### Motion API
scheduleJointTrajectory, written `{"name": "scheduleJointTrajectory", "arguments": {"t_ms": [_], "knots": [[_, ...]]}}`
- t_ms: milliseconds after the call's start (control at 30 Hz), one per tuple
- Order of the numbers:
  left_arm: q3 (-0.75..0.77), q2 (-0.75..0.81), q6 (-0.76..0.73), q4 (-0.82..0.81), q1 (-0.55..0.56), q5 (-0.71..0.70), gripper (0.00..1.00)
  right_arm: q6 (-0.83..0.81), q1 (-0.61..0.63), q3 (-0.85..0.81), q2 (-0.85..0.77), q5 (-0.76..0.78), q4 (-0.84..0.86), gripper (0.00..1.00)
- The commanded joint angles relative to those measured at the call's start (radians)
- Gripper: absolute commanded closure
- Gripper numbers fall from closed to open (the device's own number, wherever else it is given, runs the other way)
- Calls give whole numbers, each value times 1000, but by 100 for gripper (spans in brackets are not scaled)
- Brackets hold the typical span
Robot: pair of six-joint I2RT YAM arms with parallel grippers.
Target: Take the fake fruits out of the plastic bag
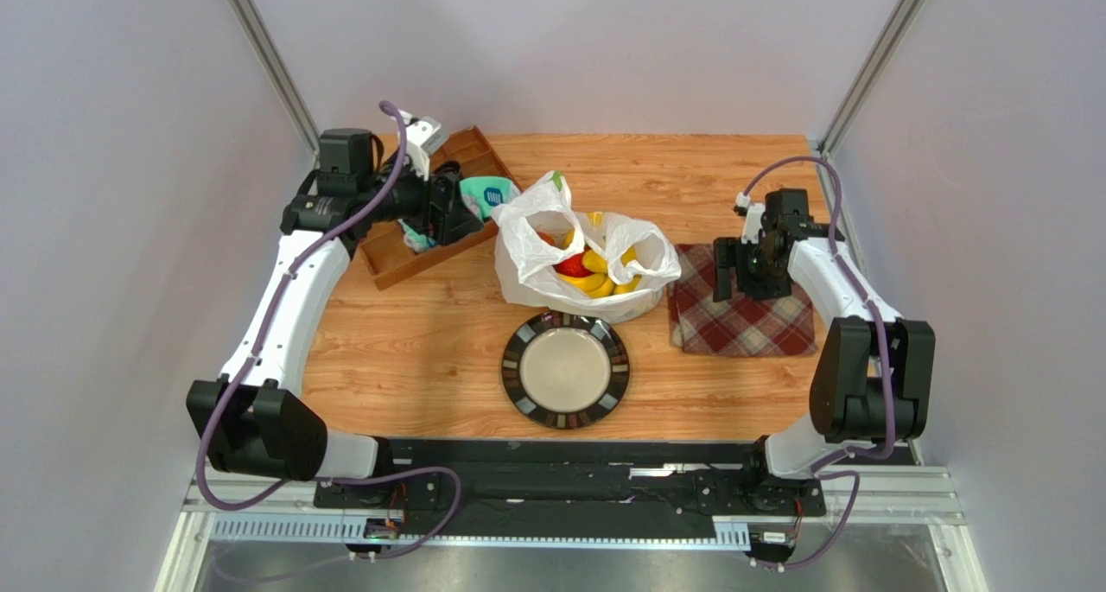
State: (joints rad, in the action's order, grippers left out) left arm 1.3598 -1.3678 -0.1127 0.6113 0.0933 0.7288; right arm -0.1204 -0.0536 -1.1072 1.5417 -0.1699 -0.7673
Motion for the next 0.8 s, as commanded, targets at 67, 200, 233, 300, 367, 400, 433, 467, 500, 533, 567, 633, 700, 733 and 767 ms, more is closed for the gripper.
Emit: {"name": "scheduleJointTrajectory", "arguments": {"t_ms": [67, 200, 233, 300, 367, 400, 433, 467, 500, 533, 567, 633, 700, 733, 767], "knots": [[139, -25, -119, 54, 135, -2, 4, -67, -2, -59, 109, 144, -47, 28], [167, -43, -156, 56, 215, -63, 5, -65, -70, -71, 173, 260, -52, 29], [165, -48, -163, 57, 230, -81, 5, -74, -86, -78, 195, 274, -52, 30], [160, -53, -182, 56, 270, -118, 6, -102, -141, -104, 224, 299, -63, 32], [159, -62, -183, 51, 304, -147, 6, -119, -184, -152, 241, 296, -75, 32], [160, -65, -183, 50, 315, -154, 6, -122, -219, -169, 239, 284, -79, 33], [160, -74, -183, 48, 324, -157, 6, -130, -230, -183, 232, 268, -85, 34], [163, -76, -183, 48, 341, -164, 6, -142, -235, -206, 201, 247, -99, 34], [165, -79, -186, 47, 351, -170, 6, -154, -235, -213, 172, 189, -107, 34], [167, -82, -191, 44, 361, -175, 6, -156, -232, -221, 143, 131, -119, 34], [168, -83, -194, 39, 379, -190, 6, -156, -229, -239, 112, 75, -145, 34], [176, -97, -200, 27, 399, -209, 7, -173, -203, -273, 6, -121, -185, 34], [197, -117, -206, 15, 434, -268, 7, -191, -155, -315, -108, -309, -213, 32], [205, -140, -209, 5, 445, -290, 8, -215, -134, -324, -150, -366, -213, 31], [212, -152, -211, -1, 466, -345, 8, -231, -76, -332, -187, -416, -204, 30]]}}
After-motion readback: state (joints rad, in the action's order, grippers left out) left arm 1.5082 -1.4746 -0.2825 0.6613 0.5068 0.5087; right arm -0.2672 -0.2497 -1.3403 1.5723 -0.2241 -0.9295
